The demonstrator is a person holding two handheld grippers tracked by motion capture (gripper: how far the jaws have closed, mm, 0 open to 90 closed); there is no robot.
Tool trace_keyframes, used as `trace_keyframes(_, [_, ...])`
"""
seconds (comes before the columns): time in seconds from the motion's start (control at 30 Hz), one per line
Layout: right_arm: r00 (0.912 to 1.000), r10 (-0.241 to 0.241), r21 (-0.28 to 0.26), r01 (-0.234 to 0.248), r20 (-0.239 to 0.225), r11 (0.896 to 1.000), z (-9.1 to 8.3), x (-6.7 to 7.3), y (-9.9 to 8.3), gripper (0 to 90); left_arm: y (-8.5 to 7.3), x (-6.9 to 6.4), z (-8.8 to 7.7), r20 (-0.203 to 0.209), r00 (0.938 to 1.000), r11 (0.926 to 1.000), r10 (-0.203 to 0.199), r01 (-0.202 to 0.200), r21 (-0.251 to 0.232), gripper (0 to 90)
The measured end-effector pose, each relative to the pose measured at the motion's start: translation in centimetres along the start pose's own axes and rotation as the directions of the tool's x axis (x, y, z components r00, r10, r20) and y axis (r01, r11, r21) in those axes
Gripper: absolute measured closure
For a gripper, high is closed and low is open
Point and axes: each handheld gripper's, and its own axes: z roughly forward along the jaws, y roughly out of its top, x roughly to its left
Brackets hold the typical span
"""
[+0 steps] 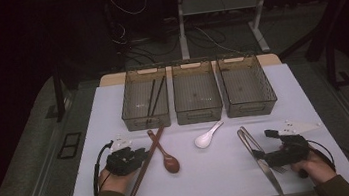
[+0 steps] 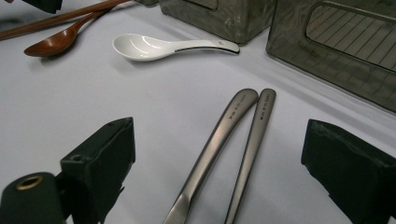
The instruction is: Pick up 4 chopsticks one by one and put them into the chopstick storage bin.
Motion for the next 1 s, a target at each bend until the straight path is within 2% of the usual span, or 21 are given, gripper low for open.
trace_keyframes(0.17, [1.0000,0.000,0.000,0.000,0.000,1.000,0.00,0.00,0.00,9.8,0.04,-0.03,0.10,0.000,0.9999,0.9999,0.010,-0.010,0.012,73.6])
trace_keyframes(0.53, [1.0000,-0.001,-0.002,0.001,0.000,1.000,0.00,-0.01,0.01,9.8,-0.02,-0.10,0.34,-0.007,1.0000,0.9997,0.002,-0.002,0.024,74.9])
trace_keyframes(1.0, [1.0000,0.001,-0.002,-0.001,-0.003,1.000,-0.03,-0.02,0.01,9.7,-0.07,-0.28,0.74,-0.030,0.9991,0.9984,0.029,-0.027,0.050,75.1])
